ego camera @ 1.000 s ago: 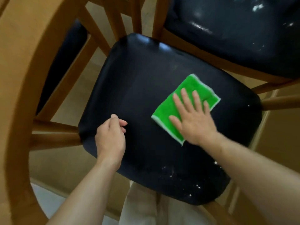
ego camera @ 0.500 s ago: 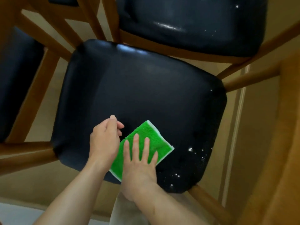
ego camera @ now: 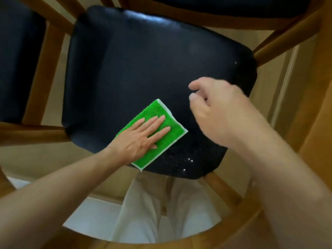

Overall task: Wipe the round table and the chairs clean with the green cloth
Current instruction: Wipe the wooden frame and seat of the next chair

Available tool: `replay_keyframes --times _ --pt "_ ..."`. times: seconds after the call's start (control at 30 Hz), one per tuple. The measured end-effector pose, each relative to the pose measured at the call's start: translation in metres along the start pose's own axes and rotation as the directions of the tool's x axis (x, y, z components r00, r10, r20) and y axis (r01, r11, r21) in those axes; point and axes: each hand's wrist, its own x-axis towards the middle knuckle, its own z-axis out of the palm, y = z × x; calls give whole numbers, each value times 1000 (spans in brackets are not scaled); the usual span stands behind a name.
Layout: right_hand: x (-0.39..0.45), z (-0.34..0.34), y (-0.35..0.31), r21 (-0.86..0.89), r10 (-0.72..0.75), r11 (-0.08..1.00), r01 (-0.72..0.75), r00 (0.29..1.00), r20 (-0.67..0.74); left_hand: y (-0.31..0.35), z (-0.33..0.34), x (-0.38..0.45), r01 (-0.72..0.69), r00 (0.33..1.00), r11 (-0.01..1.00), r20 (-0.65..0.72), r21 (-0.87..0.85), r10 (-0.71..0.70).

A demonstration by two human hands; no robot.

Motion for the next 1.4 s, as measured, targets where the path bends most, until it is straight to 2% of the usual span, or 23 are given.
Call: replay_keyframes --times 0.1,0.23,0.37,0.57,0.73,0.8,0.9,1.03,1.13,1.2,1.3,1.4 --pt "-22 -26 11 56 -39 998 42 999 -36 -3 3 6 5 997 998 -79 61 -1" --pt "-36 -28 33 43 -4 999 5 1000 -6 8 0 38 61 963 994 -268 94 -33" --pt "-36 -17 43 79 40 996 -40 999 -3 22 1 60 116 936 989 -344 92 -78" --pt "-29 -20 31 136 45 990 -38 998 -52 3 21 23 -54 953 989 -289 138 92" --pt "-27 -19 29 139 25 990 -14 996 -82 -10 42 -27 -39 961 980 -262 194 90" --pt "-25 -14 31 159 37 987 -24 996 -77 -6 41 -19 -77 957 972 -255 224 135" --pt "-23 -10 33 177 42 984 -22 993 -108 11 37 7 -236 925 940 -240 248 295" --pt "-18 -9 31 153 23 988 0 988 -150 54 30 46 -360 886 914 -238 188 398" --pt "-15 -12 30 166 19 986 7 988 -151 81 15 77 -318 898 937 -272 144 347" --pt "-13 -14 30 174 26 985 2 987 -159 91 -3 103 -201 907 974 -356 101 224" --pt "-10 -14 32 163 61 986 -35 985 -160 103 -32 141 -46 885 999 -463 27 53" --pt "-14 -16 36 198 78 979 -37 976 -205 110 -37 150 -58 919 998 -388 34 67"
